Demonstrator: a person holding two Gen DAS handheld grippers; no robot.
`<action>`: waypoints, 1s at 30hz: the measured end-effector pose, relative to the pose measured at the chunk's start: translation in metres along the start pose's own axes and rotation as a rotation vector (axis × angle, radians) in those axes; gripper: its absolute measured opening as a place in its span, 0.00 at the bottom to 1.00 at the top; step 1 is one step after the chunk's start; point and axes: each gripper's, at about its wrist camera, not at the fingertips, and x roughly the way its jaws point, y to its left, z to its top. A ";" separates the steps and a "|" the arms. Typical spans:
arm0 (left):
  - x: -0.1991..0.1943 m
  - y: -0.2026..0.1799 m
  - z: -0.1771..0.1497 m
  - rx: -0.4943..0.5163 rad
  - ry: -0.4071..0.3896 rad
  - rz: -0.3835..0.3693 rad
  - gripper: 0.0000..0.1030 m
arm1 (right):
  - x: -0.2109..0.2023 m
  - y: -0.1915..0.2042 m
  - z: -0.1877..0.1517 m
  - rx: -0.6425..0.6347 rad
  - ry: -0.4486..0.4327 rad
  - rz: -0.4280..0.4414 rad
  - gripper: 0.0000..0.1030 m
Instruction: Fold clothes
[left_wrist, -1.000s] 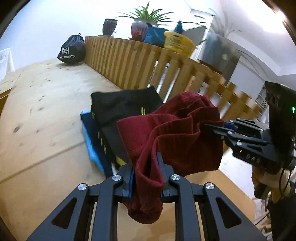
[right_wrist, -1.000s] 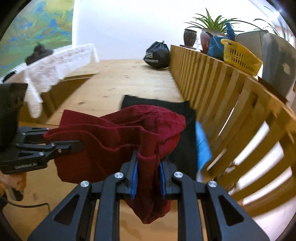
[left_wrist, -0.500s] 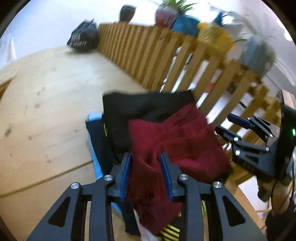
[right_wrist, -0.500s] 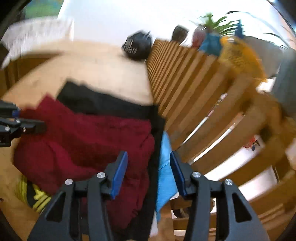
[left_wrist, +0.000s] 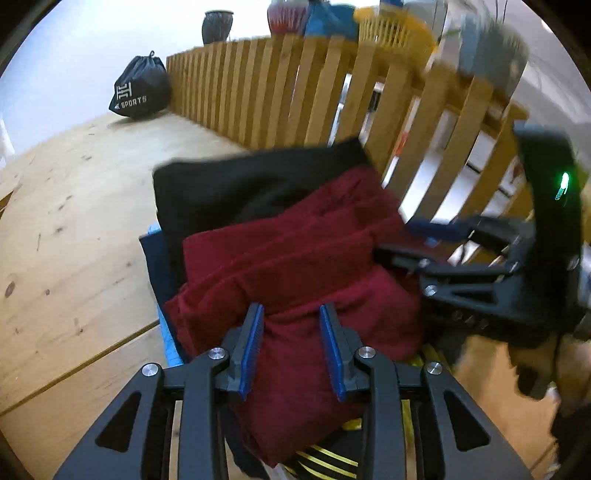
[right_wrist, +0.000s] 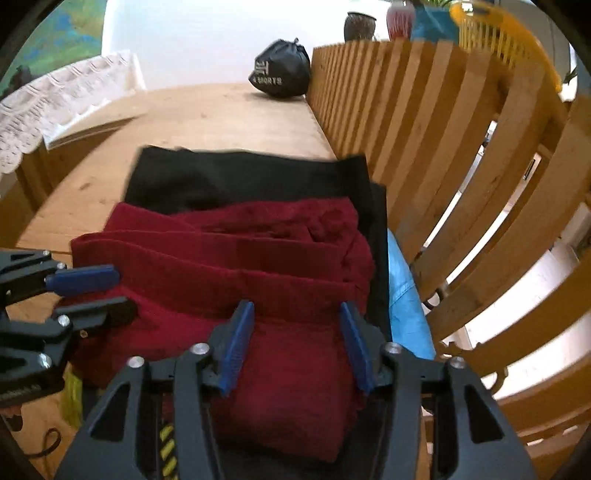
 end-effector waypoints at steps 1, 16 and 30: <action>-0.001 -0.001 0.001 0.002 -0.004 0.003 0.30 | 0.005 -0.003 0.000 0.009 0.008 -0.010 0.66; -0.127 -0.031 -0.062 -0.007 -0.102 0.079 0.67 | -0.121 0.015 -0.082 0.157 -0.107 0.041 0.69; -0.346 -0.100 -0.214 -0.006 -0.134 0.169 0.76 | -0.336 0.121 -0.203 0.082 -0.230 0.033 0.72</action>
